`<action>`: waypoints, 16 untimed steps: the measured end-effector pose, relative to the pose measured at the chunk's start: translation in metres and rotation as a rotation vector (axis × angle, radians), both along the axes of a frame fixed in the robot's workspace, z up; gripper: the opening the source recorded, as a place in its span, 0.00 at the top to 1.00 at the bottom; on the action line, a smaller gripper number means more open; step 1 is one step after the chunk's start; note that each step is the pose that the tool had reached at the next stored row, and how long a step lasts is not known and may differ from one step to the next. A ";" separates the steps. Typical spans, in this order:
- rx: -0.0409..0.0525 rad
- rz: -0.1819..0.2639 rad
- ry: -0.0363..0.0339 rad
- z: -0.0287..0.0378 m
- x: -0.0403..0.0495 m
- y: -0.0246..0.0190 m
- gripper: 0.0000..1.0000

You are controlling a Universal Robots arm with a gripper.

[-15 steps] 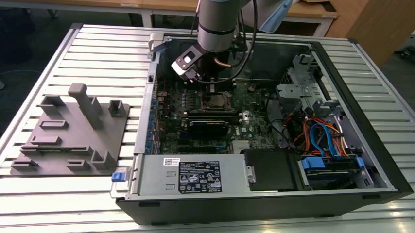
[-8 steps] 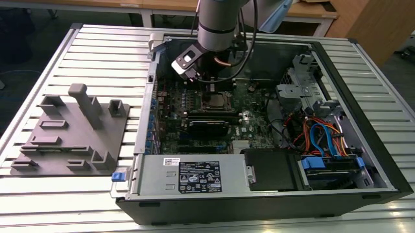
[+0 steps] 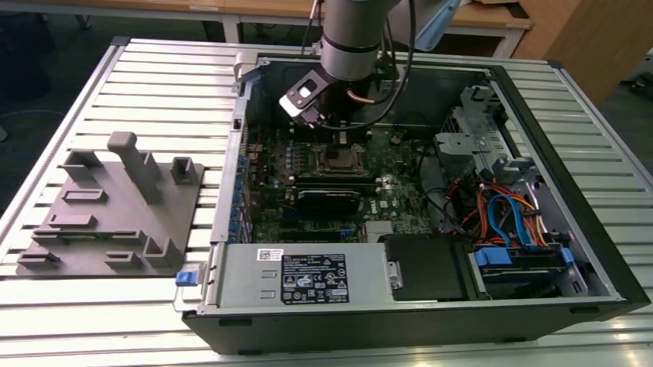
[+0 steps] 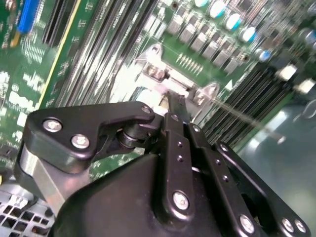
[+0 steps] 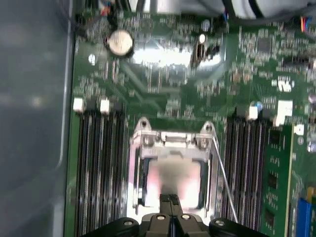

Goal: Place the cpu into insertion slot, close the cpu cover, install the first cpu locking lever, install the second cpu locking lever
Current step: 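Close the cpu cover, then install the first cpu locking lever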

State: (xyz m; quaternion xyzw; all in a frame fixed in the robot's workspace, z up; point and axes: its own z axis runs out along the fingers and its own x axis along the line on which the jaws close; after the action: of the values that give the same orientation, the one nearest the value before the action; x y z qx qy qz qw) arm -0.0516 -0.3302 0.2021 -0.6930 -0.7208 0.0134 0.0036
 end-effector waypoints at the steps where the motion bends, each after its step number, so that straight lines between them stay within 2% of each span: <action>1: -0.0001 0.000 0.0000 0.0000 0.0035 0.0000 0.90; 6: -0.0003 0.000 0.0000 0.0000 0.0144 0.0000 0.90; 16: -0.0099 0.000 0.0001 0.0023 0.0149 0.0000 0.90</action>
State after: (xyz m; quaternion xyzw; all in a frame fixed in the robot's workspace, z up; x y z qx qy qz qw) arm -0.0367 -0.3302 0.2045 -0.6930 -0.7208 0.0170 0.0002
